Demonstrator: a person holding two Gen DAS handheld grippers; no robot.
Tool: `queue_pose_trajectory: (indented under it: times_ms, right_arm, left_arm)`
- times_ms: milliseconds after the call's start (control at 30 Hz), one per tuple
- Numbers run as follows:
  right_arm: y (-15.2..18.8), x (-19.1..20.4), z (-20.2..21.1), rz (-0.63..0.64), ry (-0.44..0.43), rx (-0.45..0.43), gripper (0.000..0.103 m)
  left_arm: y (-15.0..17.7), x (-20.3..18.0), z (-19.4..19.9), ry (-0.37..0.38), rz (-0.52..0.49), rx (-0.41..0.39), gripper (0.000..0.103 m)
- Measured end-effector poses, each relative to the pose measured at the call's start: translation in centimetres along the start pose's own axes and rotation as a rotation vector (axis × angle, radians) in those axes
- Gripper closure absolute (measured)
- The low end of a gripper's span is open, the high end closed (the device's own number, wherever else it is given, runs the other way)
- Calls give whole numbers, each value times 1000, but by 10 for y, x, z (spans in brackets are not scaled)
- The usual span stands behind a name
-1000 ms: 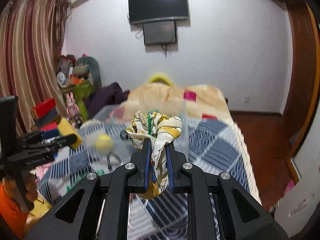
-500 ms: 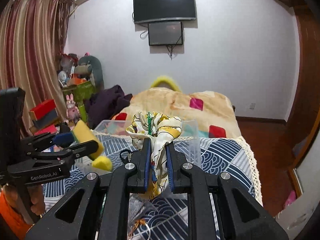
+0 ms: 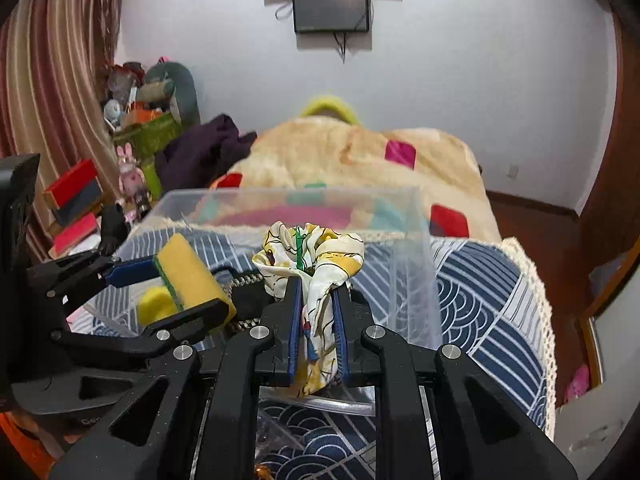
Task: Organize soft objects
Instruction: 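Drop the sponge into the box with the left tool while the right places the floral scrunchie, then grasp the green knit glove with the left tool while the right grasps the silver mesh bag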
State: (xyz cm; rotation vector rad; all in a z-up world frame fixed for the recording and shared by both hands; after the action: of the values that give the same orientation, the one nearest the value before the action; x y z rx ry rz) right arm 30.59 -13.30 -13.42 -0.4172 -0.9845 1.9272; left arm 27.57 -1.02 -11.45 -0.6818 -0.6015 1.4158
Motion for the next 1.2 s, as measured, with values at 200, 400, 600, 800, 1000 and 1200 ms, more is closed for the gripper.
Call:
queue_pose_trajectory:
  times_ms: [200, 400, 600, 800, 1000, 1200]
  right_arm:
    - [5, 0, 3, 19, 1, 28, 77]
    - [3, -8, 14, 6, 13, 3, 51]
    - [-2, -8, 40, 3, 10, -60, 35]
    - [6, 0, 64, 22, 2, -112, 24]
    - [30, 9, 64, 26, -22, -91, 24]
    - [60, 13, 51, 16, -41, -16, 24]
  left_arm:
    - [0, 6, -2, 0, 31, 17, 18]
    - [-1, 11, 15, -4, 37, -10, 12]
    - [-5, 17, 51, -12, 43, -89, 5]
    - [12, 25, 81, -15, 57, -115, 2]
    - [50, 27, 81, -23, 56, -57, 2]
    - [93, 22, 68, -10, 53, 32, 2]
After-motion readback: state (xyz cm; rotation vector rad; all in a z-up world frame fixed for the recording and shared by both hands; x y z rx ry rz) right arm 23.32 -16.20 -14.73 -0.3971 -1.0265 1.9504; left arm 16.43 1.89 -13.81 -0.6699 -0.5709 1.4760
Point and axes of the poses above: each gripper's, at about its wrist camera, not at the fingertips, and z roughly against the way its jaws point, x to its left, y to its underside, the point moved 6 cm from there along -z, roughly the way its jaws point, and after that the axes turned 3 degrees about -y, right-handed, at the moved point
